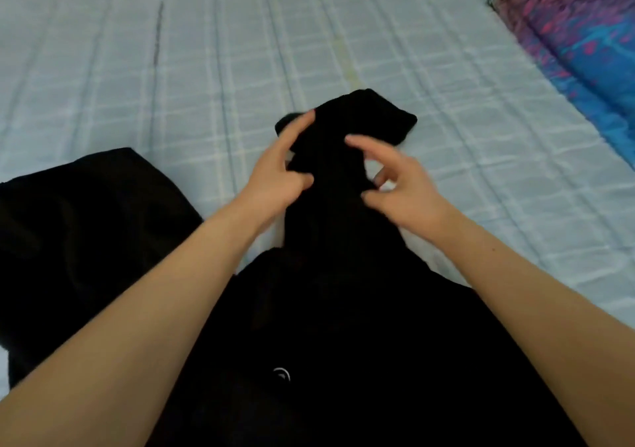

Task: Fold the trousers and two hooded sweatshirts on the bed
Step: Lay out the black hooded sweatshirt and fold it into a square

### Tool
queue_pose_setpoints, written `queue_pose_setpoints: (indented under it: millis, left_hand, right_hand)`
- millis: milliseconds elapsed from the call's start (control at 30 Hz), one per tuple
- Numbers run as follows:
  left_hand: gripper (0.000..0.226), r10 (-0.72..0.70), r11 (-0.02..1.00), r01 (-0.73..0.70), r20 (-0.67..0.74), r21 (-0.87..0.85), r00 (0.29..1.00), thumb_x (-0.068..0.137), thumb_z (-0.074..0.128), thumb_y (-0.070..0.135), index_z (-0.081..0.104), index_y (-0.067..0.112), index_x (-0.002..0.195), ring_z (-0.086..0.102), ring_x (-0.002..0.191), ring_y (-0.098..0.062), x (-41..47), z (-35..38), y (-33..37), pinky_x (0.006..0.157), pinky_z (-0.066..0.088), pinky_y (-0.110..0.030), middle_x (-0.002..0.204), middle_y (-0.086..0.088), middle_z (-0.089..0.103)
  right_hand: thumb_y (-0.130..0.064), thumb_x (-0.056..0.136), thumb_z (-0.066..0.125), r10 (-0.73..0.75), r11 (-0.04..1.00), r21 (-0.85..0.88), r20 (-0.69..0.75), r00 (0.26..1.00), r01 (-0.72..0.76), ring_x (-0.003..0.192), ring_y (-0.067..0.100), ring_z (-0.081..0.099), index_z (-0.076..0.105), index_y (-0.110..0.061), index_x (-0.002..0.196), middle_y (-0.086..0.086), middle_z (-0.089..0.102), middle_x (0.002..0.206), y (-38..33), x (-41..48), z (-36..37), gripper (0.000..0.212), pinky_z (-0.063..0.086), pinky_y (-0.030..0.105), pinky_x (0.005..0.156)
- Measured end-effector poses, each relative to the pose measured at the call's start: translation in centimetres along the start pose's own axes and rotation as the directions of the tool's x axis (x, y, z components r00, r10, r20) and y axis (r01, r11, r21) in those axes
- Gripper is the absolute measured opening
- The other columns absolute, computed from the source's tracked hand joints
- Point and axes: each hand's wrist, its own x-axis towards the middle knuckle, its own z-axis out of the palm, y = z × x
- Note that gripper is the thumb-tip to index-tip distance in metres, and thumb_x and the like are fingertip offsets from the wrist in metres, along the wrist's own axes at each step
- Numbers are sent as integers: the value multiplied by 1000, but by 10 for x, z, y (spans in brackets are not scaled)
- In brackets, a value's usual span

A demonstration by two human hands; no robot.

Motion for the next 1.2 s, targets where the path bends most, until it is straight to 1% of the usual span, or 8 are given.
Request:
queue_pose_setpoints:
  millis: [133,267,400,600,767,1000,1133,1200]
  left_hand:
    - [97,203,979,-200,79,-47,976,63,45,-18,37,29,148,35,139,3,69,-9,48,110,40,-27,155,9,36]
    - [91,155,988,-155,153,-12,976,76,42,-27,38,27,148,54,117,10,112,18,54,93,49,-18,149,10,39]
    - [81,-51,991,30,160,129,986,85,47,-22,38,26,150,49,122,-9,120,47,3,73,46,-2,135,5,44]
    - [70,-92,989,111,173,-100,981,85,60,-8,49,33,140,53,128,-20,120,39,-17,94,54,-29,141,-7,51]
    - [37,0,979,14,69,-201,998,93,58,-2,62,15,126,70,81,-11,105,22,25,69,53,-22,100,-4,70]
    - [44,123,985,-120,13,-127,992,89,60,-6,63,27,117,66,79,-9,12,-38,56,76,53,-22,85,5,70]
    - [53,-148,984,137,90,116,985,81,65,-13,60,30,112,65,97,-14,-65,-55,-5,90,49,-20,92,3,70]
    - [55,-270,933,223,137,284,953,77,67,-13,60,27,114,61,113,-23,-92,-59,-28,101,44,-25,109,-7,67]
  right_hand:
    - [15,70,62,-114,991,12,-423,899,132,121,-5,55,51,-23,139,-7,56,140,-10,27,-77,79,44,13,77]
    - [12,73,64,-105,994,-53,-558,823,91,110,-11,56,47,-26,140,-12,55,137,12,21,-98,79,45,12,75]
    - [15,79,62,219,976,89,-449,866,-201,56,-2,51,43,-22,148,-13,62,125,70,8,-61,81,49,14,67]
    - [9,87,62,336,917,340,-377,863,-208,91,13,69,47,-26,145,0,64,119,70,13,-60,70,57,21,80]
    - [6,90,61,393,805,586,-418,819,-88,69,9,66,56,-23,137,0,69,75,29,28,-77,55,55,27,73]
    - [7,90,63,153,898,439,-403,902,44,85,10,68,63,-27,128,-5,70,88,-55,-48,-63,50,54,25,81]
    - [7,89,65,267,926,306,-116,957,-222,59,22,49,60,-46,127,8,59,73,-45,-122,2,66,47,33,63]
    - [6,89,65,340,913,225,45,939,-341,74,18,63,55,-54,131,12,67,95,-28,-145,31,74,56,33,77]
